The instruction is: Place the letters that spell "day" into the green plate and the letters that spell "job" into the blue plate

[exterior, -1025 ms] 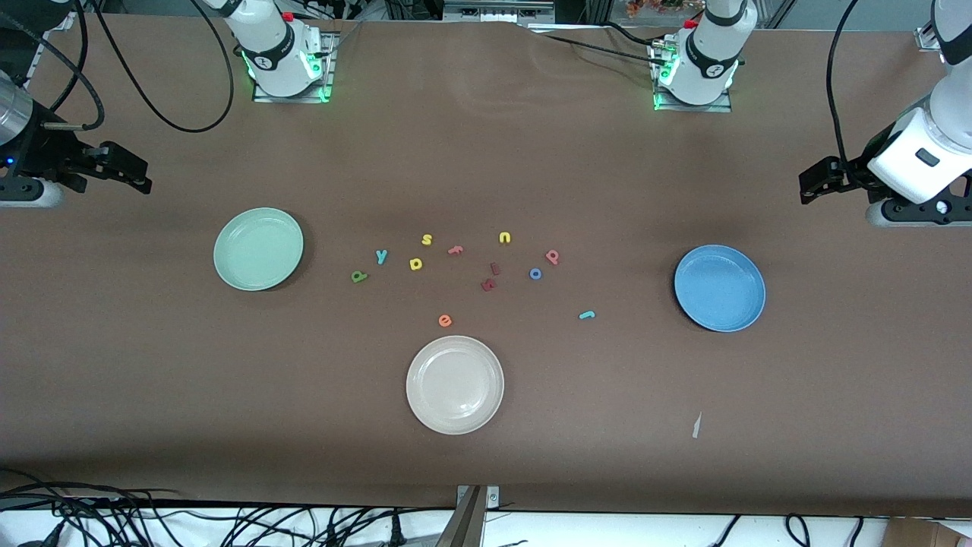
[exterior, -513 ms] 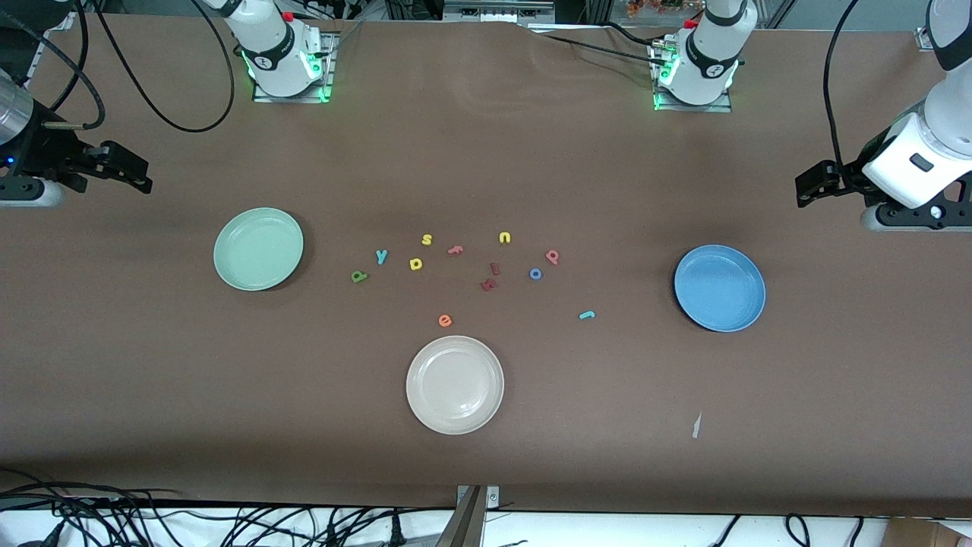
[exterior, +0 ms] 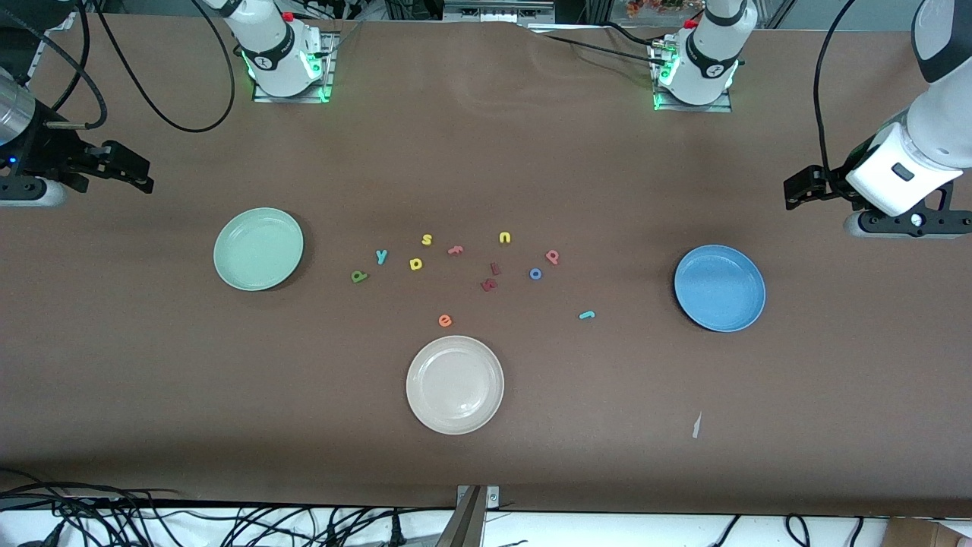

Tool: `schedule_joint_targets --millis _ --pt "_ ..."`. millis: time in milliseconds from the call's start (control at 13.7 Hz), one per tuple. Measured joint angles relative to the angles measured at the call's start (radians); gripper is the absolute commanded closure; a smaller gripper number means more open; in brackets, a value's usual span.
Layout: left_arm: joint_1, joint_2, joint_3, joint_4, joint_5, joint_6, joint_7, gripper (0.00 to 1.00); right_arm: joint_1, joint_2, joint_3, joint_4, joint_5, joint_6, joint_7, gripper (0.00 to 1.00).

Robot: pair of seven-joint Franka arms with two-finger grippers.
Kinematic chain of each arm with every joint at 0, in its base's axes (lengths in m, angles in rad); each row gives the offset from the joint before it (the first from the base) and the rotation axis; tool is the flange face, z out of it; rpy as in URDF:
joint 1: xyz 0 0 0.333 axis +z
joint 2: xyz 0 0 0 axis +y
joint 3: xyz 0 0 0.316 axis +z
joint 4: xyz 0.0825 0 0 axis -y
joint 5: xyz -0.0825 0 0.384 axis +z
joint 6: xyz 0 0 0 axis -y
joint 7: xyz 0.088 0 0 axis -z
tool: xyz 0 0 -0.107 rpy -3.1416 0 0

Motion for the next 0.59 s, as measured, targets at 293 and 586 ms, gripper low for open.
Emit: schedule_joint_targets --millis 293,586 --pt "0.000 0.000 0.000 0.002 0.000 -0.007 0.000 0.00 0.000 0.000 0.000 0.000 0.000 0.000 0.000 0.00" --pt "0.001 0.000 0.001 0.003 0.000 -0.009 0.000 0.00 0.000 0.000 0.000 0.000 0.000 -0.001 0.000 0.00"
